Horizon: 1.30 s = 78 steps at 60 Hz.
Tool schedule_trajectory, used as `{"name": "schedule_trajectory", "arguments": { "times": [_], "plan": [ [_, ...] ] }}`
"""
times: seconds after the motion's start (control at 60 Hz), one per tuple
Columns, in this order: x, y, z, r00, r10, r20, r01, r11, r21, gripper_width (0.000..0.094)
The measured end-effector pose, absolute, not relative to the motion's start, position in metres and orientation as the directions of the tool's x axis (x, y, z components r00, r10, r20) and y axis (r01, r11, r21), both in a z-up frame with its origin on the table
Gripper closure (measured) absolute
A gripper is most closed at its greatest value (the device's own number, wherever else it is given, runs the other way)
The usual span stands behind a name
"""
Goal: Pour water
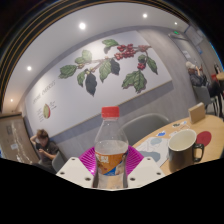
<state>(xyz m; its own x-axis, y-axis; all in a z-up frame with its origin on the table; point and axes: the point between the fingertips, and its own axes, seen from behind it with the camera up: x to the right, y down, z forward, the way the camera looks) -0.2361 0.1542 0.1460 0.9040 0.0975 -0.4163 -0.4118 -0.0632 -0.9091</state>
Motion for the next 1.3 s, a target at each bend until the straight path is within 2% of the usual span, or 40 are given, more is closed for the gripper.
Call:
{"name": "schedule_trajectory", "arguments": {
  "times": [0.083,0.117,0.2,0.283,0.383,0.4,0.483,0.55,0.567,0.767,0.867,0.9,0.917,0.967,1.017,1.033,1.05,1.1,1.15,1.167,1.183,1.25,1.3],
  "plan": [
    [-0.227,0.155,0.144,0.719,0.123,-0.684,-0.678,-0.097,-0.729,0.0606],
    [-0.231,0.148,0.151,0.624,0.107,-0.774,-0.766,-0.112,-0.633,0.0606],
    [-0.203,0.155,0.138,0.343,0.091,-0.935,-0.923,-0.151,-0.353,0.0604],
    [-0.195,0.142,0.151,0.045,0.052,-0.998,-0.989,-0.141,-0.052,0.0592],
    [-0.173,0.140,0.152,-0.198,0.047,-0.979,-0.976,-0.105,0.192,0.0574],
    [-0.161,0.152,0.142,-0.212,0.057,-0.976,-0.973,-0.109,0.205,0.0577],
    [-0.173,0.128,0.160,-0.338,0.052,-0.940,-0.935,-0.131,0.329,0.0571],
    [-0.177,0.117,0.158,-0.415,0.033,-0.909,-0.901,-0.157,0.405,0.0562],
    [-0.181,0.141,0.174,-0.418,0.030,-0.908,-0.901,-0.141,0.410,0.0562],
    [-0.176,0.135,0.179,-0.478,0.025,-0.878,-0.872,-0.130,0.472,0.0562],
    [-0.180,0.135,0.181,-0.461,0.021,-0.887,-0.878,-0.154,0.453,0.0565],
    [-0.182,0.136,0.191,-0.425,0.041,-0.904,-0.894,-0.179,0.411,0.0562],
    [-0.172,0.119,0.180,-0.400,0.065,-0.914,-0.900,-0.217,0.379,0.0564],
    [-0.172,0.112,0.217,-0.293,0.152,-0.944,-0.932,-0.265,0.246,0.0563],
    [-0.156,0.103,0.260,-0.155,0.291,-0.944,-0.964,-0.255,0.080,0.0561],
    [-0.149,0.086,0.275,-0.099,0.337,-0.936,-0.972,-0.235,0.018,0.0564],
    [-0.139,0.102,0.281,-0.010,0.380,-0.925,-0.979,-0.190,-0.068,0.0562],
    [-0.105,0.083,0.321,0.251,0.455,-0.854,-0.955,-0.030,-0.297,0.0564],
    [-0.064,0.088,0.344,0.506,0.433,-0.746,-0.857,0.159,-0.490,0.0562],
    [-0.045,0.092,0.338,0.591,0.389,-0.707,-0.804,0.209,-0.557,0.0561],
    [-0.032,0.076,0.355,0.656,0.373,-0.656,-0.753,0.256,-0.607,0.0560],
    [-0.002,0.093,0.364,0.832,0.241,-0.499,-0.554,0.363,-0.749,0.0562],
    [0.042,0.098,0.338,0.914,0.157,-0.373,-0.405,0.371,-0.836,0.0563]
  ]
}}
